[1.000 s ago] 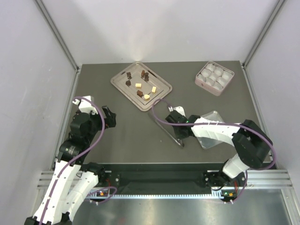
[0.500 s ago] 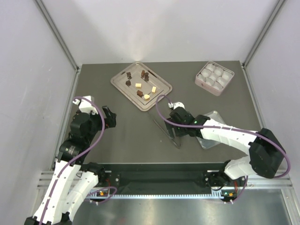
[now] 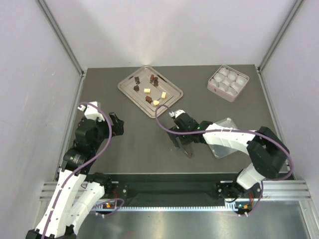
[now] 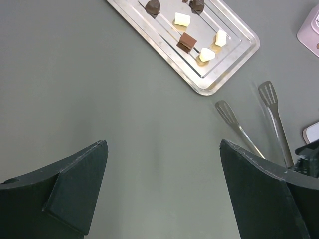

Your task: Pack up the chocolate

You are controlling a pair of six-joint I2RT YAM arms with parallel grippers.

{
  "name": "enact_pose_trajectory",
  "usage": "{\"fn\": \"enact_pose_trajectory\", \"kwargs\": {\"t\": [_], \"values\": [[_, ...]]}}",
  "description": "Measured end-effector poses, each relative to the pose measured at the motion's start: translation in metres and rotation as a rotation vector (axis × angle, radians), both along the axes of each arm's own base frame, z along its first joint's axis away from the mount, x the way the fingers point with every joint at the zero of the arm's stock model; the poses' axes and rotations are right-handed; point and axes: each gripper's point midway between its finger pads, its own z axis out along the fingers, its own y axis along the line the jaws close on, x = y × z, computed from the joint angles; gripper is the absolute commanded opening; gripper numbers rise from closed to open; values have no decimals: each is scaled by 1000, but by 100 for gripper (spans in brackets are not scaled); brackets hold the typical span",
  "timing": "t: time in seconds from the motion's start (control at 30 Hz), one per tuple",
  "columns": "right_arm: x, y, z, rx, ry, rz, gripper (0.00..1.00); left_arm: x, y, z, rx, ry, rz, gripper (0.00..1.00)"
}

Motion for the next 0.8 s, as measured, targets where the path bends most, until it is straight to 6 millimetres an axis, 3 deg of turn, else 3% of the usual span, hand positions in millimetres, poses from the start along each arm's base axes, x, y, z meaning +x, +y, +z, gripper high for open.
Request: {"fn": "enact_pose_trajectory", "kwargs": {"t": [0.23,0.8], "values": [[8,3,-16,-29,-6,22,97,0,0,0,0,1,0,99],[21,10,-28,-24,-35,12,93,0,0,-1,1,2,0,99]]}}
